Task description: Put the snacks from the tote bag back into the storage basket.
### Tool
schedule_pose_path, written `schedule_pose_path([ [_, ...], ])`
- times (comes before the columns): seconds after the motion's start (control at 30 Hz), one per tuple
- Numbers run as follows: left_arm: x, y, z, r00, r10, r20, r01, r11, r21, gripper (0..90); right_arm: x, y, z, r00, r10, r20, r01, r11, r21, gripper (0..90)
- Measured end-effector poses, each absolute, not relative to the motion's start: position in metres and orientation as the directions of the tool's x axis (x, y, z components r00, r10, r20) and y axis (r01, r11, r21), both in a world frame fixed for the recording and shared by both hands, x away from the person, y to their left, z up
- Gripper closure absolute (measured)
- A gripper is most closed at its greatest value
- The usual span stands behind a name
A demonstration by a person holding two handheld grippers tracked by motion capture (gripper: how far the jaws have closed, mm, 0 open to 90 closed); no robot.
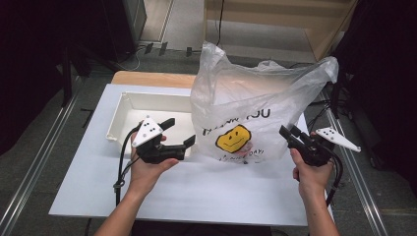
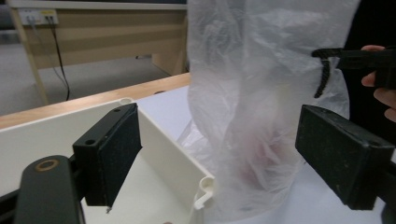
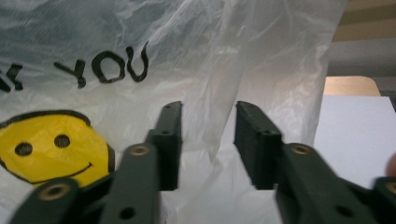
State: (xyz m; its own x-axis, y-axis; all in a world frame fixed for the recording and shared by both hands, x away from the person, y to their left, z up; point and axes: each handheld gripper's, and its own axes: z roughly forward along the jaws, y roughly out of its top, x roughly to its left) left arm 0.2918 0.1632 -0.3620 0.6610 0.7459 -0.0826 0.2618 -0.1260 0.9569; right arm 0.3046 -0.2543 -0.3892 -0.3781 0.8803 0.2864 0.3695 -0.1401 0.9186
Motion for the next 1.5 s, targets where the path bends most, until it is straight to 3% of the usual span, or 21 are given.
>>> schedule_pose_path([
  [0.13,0.298,0.151,-0.363,0.678,0.733,-0.054,0.245,-0.157,0.957,27.7,0.302,-0.253,-0.391,-0.383,0.885,0.264,0.376,-0.112,0.920,82.6],
  [0.23,0.304,0.143,-0.369,0.713,0.697,-0.071,0.252,-0.161,0.954,52.5,0.301,-0.253,-0.392,-0.390,0.885,0.253,0.373,-0.100,0.922,87.8],
  [0.27,0.304,0.143,-0.369,0.713,0.697,-0.071,0.252,-0.161,0.954,58.6,0.301,-0.253,-0.392,-0.390,0.885,0.253,0.373,-0.100,0.922,87.8],
  [0.3,0.305,0.142,-0.373,0.733,0.677,-0.075,0.259,-0.176,0.950,58.6,0.301,-0.254,-0.393,-0.393,0.884,0.253,0.376,-0.097,0.922,88.5],
  [0.43,0.307,0.138,-0.388,0.722,0.685,-0.103,0.315,-0.192,0.930,88.0,0.303,-0.253,-0.399,-0.392,0.884,0.255,0.396,-0.089,0.914,89.4],
  [0.47,0.307,0.138,-0.388,0.722,0.685,-0.103,0.315,-0.192,0.930,90.0,0.303,-0.253,-0.399,-0.392,0.884,0.255,0.396,-0.089,0.914,89.4],
  [0.63,0.308,0.130,-0.409,0.724,0.679,-0.123,0.381,-0.246,0.891,90.0,0.303,-0.244,-0.410,-0.394,0.896,0.203,0.418,-0.022,0.908,89.3],
  [0.8,0.311,0.134,-0.415,0.699,0.697,-0.158,0.426,-0.229,0.876,89.1,0.306,-0.243,-0.421,-0.380,0.907,0.183,0.441,0.003,0.898,89.3],
  [0.87,0.311,0.138,-0.412,0.668,0.725,-0.168,0.427,-0.188,0.884,67.5,0.307,-0.241,-0.425,-0.374,0.909,0.182,0.453,0.008,0.892,89.3],
  [0.9,0.311,0.138,-0.412,0.668,0.725,-0.168,0.427,-0.188,0.884,52.1,0.307,-0.241,-0.425,-0.374,0.909,0.182,0.453,0.008,0.892,89.3],
  [0.93,0.311,0.140,-0.408,0.654,0.734,-0.186,0.428,-0.156,0.890,52.1,0.308,-0.241,-0.426,-0.375,0.911,0.173,0.452,0.016,0.892,89.2],
  [1.03,0.309,0.146,-0.396,0.656,0.724,-0.214,0.409,-0.103,0.907,23.5,0.308,-0.237,-0.427,-0.384,0.908,0.166,0.452,0.027,0.892,89.0],
  [1.1,0.303,0.150,-0.382,0.675,0.704,-0.219,0.366,-0.062,0.928,15.9,0.307,-0.235,-0.428,-0.394,0.906,0.154,0.451,0.045,0.891,88.8],
  [1.2,0.297,0.148,-0.373,0.688,0.688,-0.232,0.341,-0.024,0.940,15.6,0.307,-0.234,-0.429,-0.401,0.904,0.145,0.452,0.057,0.890,88.3],
  [1.27,0.291,0.141,-0.365,0.684,0.703,-0.196,0.316,-0.043,0.948,15.7,0.306,-0.232,-0.431,-0.411,0.902,0.132,0.451,0.076,0.889,86.9],
  [1.33,0.287,0.134,-0.361,0.660,0.732,-0.169,0.316,-0.065,0.947,24.6,0.305,-0.230,-0.433,-0.423,0.898,0.121,0.454,0.095,0.886,86.8],
  [1.37,0.286,0.129,-0.361,0.635,0.757,-0.155,0.324,-0.079,0.943,24.6,0.304,-0.229,-0.433,-0.426,0.897,0.117,0.455,0.100,0.885,86.8],
  [1.4,0.286,0.128,-0.361,0.631,0.762,-0.149,0.324,-0.084,0.942,34.4,0.303,-0.228,-0.435,-0.434,0.895,0.106,0.457,0.117,0.882,86.9],
  [1.43,0.288,0.128,-0.365,0.647,0.750,-0.138,0.315,-0.098,0.944,53.7,0.303,-0.226,-0.436,-0.443,0.892,0.090,0.455,0.137,0.880,86.9],
  [1.5,0.290,0.130,-0.368,0.660,0.738,-0.142,0.321,-0.105,0.941,71.1,0.301,-0.225,-0.436,-0.452,0.889,0.073,0.451,0.158,0.878,86.8],
])
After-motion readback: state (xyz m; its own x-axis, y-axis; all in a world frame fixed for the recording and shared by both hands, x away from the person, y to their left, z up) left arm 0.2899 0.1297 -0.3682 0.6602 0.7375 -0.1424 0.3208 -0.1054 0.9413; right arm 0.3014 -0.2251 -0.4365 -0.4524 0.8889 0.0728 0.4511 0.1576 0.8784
